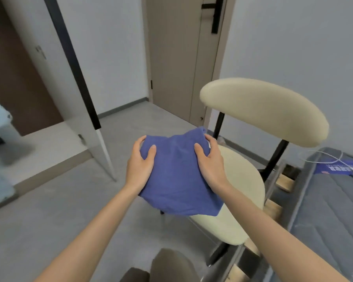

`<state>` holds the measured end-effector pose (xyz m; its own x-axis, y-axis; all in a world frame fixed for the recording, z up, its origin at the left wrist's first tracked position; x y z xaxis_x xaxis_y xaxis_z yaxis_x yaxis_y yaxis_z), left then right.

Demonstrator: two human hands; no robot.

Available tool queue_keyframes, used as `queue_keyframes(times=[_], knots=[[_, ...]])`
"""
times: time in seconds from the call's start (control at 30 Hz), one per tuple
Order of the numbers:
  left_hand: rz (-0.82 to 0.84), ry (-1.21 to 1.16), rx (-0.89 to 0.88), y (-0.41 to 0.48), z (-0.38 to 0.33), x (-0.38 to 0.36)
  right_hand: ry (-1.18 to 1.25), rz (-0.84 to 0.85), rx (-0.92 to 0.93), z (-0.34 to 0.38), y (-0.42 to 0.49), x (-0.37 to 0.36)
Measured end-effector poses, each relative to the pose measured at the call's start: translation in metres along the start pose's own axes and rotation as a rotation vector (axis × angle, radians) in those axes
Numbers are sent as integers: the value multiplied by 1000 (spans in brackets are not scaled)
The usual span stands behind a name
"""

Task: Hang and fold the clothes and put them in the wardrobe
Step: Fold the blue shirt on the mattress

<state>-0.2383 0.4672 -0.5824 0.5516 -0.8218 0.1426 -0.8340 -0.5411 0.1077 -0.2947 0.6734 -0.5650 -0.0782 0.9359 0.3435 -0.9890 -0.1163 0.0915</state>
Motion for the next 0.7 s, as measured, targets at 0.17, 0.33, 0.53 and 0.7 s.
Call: queue_keyframes(times=[0.17, 0.33, 0.53, 0.7], knots=[[-121, 15, 65, 54, 15, 86, -32, 130, 6, 41, 40, -103], [-217, 67, 86, 87, -16, 166, -52, 239, 28, 108, 59, -173], [-334, 123, 128, 102, -107, 253, -91, 379, 81, 227, 64, -211], [-413, 135, 102, 118, -208, 311, -76, 463, 170, 346, 76, -223]])
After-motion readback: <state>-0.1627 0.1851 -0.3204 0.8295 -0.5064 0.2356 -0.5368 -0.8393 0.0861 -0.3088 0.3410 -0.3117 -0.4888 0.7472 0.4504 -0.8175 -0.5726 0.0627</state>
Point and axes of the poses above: each hand's wrist, its own y-axis towards the middle knuckle, its own x-axis out of the back of the hand, z = x × y, the point moved 8 cm from there along y, towards the middle knuckle, and after that the axes turned 4 degrees about -y, right-handed, at the moved point
